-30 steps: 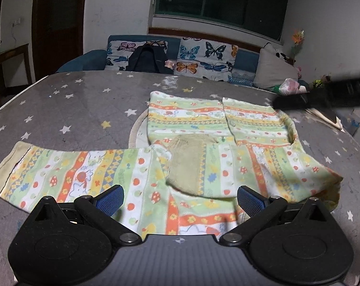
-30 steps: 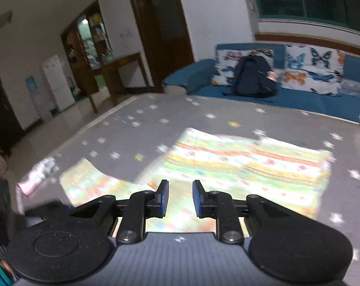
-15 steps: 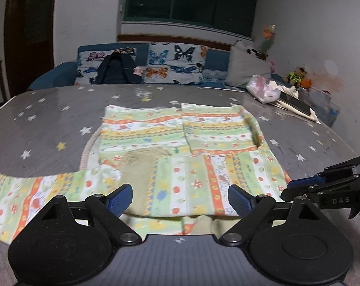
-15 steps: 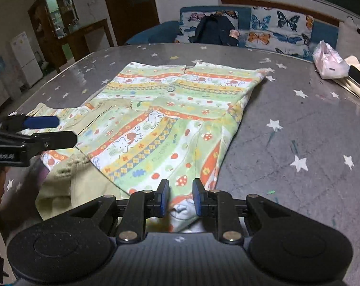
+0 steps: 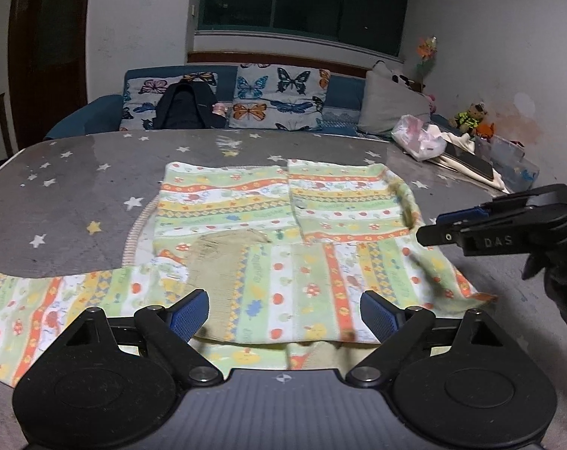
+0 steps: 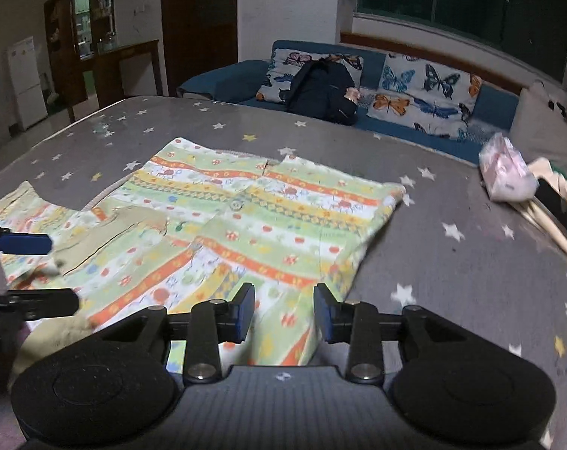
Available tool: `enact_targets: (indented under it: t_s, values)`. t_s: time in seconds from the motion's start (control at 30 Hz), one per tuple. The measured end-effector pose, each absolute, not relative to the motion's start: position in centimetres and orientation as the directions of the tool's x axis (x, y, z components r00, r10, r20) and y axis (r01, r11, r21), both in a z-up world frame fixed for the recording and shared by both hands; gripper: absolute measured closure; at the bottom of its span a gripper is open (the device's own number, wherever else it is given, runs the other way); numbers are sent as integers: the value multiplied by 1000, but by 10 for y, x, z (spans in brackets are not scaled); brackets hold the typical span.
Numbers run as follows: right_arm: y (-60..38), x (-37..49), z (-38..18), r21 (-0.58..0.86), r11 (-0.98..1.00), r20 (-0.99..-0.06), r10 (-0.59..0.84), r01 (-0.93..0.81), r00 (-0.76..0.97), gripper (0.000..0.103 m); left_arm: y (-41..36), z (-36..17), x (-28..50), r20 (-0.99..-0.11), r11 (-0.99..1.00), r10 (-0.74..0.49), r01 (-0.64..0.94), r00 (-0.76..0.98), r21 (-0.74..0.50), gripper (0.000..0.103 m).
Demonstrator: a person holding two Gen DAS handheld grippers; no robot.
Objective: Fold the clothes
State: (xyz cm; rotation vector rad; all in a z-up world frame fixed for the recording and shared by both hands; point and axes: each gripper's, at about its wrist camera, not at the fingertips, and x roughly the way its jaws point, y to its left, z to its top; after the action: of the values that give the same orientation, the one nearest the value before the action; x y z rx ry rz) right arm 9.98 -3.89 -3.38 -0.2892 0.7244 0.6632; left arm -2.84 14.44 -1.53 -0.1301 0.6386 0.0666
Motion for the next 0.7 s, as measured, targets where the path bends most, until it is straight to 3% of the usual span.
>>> enact_targets:
  t_s: [0.33,0.7]
  values:
    - [-12,135,-42,-29,678,-755,467,-735,460,64,188,-23,-29,-612,967,90,-215,786,-134,13]
    - [-38,124,-36,-168,659,-780,366,-733,508,66,206,-38,-29,-641,952,106,-265,760,-157,12]
